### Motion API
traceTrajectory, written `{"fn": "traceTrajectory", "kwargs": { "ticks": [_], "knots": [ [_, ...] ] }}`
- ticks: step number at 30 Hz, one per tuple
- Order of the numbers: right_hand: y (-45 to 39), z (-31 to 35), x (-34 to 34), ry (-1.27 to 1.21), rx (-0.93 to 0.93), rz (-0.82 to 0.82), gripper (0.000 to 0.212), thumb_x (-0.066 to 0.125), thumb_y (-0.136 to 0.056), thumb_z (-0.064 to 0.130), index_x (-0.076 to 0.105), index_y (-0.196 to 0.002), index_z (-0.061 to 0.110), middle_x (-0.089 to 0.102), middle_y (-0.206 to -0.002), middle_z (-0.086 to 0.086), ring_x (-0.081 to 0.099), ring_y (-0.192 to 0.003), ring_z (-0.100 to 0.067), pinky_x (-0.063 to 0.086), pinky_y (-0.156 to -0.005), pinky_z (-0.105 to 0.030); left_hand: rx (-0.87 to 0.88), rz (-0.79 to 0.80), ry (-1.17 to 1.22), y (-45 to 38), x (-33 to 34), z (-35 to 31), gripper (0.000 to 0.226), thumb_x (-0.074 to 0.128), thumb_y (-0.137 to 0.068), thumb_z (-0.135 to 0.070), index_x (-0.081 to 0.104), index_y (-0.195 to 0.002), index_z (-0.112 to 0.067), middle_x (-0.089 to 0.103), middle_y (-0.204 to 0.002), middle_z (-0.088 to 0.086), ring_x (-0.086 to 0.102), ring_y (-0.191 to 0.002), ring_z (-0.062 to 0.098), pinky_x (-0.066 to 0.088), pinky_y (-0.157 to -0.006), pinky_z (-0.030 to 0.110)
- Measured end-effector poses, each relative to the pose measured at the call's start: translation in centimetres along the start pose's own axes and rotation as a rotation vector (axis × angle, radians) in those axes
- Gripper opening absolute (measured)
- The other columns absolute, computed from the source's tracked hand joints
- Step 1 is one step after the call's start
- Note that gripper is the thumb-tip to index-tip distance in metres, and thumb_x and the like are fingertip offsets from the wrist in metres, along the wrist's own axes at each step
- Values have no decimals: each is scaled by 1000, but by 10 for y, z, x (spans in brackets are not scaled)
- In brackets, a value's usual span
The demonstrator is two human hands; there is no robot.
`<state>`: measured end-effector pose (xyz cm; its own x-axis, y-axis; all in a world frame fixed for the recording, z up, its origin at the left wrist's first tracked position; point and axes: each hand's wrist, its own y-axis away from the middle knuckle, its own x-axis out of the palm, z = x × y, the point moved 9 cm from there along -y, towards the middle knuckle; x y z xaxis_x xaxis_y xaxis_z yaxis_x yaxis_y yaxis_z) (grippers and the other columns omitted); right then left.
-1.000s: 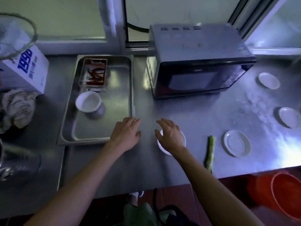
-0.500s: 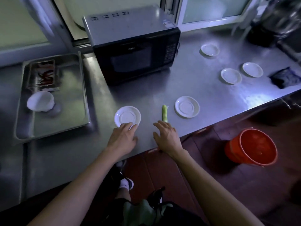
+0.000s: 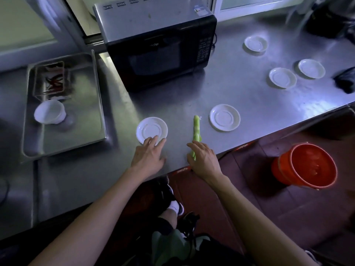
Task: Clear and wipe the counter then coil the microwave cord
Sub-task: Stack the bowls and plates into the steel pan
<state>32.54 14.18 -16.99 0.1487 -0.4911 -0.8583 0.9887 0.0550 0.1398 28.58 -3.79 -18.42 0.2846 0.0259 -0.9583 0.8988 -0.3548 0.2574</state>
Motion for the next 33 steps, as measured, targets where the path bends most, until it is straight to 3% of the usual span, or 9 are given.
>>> {"fn": "traceTrajectory", "kwargs": {
  "ticks": [8, 14, 18, 28, 33],
  "knots": [
    [-49, 14, 20, 49, -94, 86, 39, 63, -92, 18, 61, -130, 12, 60, -135, -7, 56, -123, -33, 49, -93, -47, -115, 53, 79, -47, 22, 49, 79, 59, -88, -50, 18, -152, -28, 12, -161, 3, 11, -148, 31, 40, -100, 52],
    [-91, 36, 37, 66, -180, 90, 31, 65, -91, 13, 67, -122, 7, 66, -125, -14, 62, -113, -37, 52, -94, -51, -144, 101, 100, -86, 44, 74, 102, 60, -79, -72, 4, -154, -31, -6, -163, 7, -5, -149, 36, 29, -106, 64],
    [-114, 36, 44, 67, -144, 113, 38, 68, -88, 13, 65, -126, 10, 65, -129, -12, 60, -118, -36, 53, -92, -52, -114, 157, 53, -108, 51, 74, 121, 62, -63, -83, -4, -153, -35, -12, -163, 6, -13, -148, 39, 22, -105, 71],
    [-134, 15, 45, 42, -98, 181, 41, 62, -95, 21, 60, -134, 12, 57, -142, -10, 52, -129, -33, 46, -104, -50, -87, 184, 57, -128, 47, 75, 127, 73, -54, -75, 2, -153, -39, -15, -162, 4, -4, -148, 39, 31, -102, 66],
    [-137, -5, 38, 7, -99, 200, 42, 60, -95, 21, 58, -136, 14, 54, -145, -8, 49, -133, -31, 43, -106, -47, -101, 155, 51, -138, 36, 62, 124, 71, -53, -78, 8, -152, -39, 6, -157, 6, 11, -143, 37, 37, -99, 63]
  ]
}}
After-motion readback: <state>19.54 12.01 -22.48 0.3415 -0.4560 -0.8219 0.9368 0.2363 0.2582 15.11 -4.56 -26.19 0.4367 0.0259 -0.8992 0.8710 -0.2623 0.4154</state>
